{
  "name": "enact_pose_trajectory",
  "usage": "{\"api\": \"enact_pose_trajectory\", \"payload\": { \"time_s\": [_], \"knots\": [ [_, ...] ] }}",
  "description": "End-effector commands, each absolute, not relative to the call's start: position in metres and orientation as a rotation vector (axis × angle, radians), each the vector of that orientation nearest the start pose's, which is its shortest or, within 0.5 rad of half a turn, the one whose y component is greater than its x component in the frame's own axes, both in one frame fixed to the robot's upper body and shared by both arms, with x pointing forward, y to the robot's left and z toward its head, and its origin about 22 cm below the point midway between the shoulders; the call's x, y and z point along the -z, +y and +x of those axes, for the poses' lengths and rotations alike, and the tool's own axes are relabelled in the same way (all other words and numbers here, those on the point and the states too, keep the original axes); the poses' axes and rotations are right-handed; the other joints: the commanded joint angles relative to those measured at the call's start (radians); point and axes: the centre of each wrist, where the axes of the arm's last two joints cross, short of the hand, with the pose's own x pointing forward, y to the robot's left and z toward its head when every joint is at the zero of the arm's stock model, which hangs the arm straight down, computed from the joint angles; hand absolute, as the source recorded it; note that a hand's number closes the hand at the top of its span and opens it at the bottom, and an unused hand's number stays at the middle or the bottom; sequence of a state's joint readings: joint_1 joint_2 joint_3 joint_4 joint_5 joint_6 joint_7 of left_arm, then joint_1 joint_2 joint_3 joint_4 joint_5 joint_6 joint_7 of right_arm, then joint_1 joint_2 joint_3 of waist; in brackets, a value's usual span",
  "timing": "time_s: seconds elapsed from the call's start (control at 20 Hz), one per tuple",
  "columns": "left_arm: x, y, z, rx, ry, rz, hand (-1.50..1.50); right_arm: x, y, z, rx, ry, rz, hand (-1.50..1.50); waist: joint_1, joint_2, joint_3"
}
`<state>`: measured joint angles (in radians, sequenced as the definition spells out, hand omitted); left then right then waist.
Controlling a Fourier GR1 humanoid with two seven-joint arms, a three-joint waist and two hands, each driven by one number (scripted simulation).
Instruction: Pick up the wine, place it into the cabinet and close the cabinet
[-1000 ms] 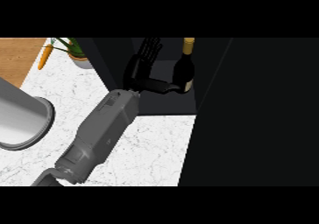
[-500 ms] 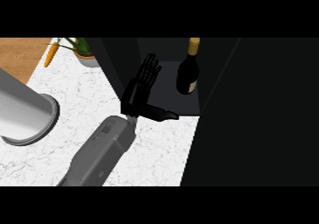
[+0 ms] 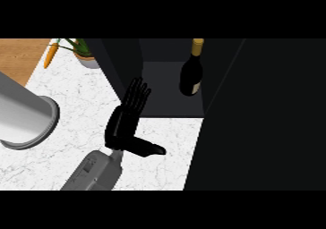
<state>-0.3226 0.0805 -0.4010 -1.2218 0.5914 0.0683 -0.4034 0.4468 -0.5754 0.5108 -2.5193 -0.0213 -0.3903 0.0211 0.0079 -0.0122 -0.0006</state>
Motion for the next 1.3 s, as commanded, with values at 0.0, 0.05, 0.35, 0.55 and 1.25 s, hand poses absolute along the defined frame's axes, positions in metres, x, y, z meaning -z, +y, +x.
{"api": "enact_pose_trajectory", "payload": {
  "time_s": [0.0, 0.05, 0.35, 0.55, 1.25],
  "knots": [
    [0.014, 0.141, 0.263, -0.121, -1.711, -0.617, -1.50, -0.195, -0.214, 0.062, -0.250, -1.932, 0.169, -1.50, -0.005, 0.006, 0.000],
    [0.013, 0.142, 0.253, -0.141, -1.692, -0.611, -1.50, -0.191, -0.208, 0.057, -0.247, -1.920, 0.171, -1.50, -0.008, 0.002, 0.000],
    [0.009, 0.190, 0.238, -0.136, -1.737, -0.571, -1.50, -0.195, -0.210, 0.060, -0.382, -1.885, 0.263, -1.50, -0.005, 0.006, 0.000],
    [0.018, 0.209, 0.236, -0.151, -1.787, -0.518, -1.50, -0.189, -0.209, 0.056, -0.506, -1.795, 0.410, -1.50, -0.017, 0.006, 0.000],
    [-0.011, 0.328, 0.231, -0.141, -1.853, -0.421, -1.50, -0.184, -0.190, 0.052, -0.632, -1.805, 0.568, 1.50, -0.010, 0.008, -0.002]
  ]
}}
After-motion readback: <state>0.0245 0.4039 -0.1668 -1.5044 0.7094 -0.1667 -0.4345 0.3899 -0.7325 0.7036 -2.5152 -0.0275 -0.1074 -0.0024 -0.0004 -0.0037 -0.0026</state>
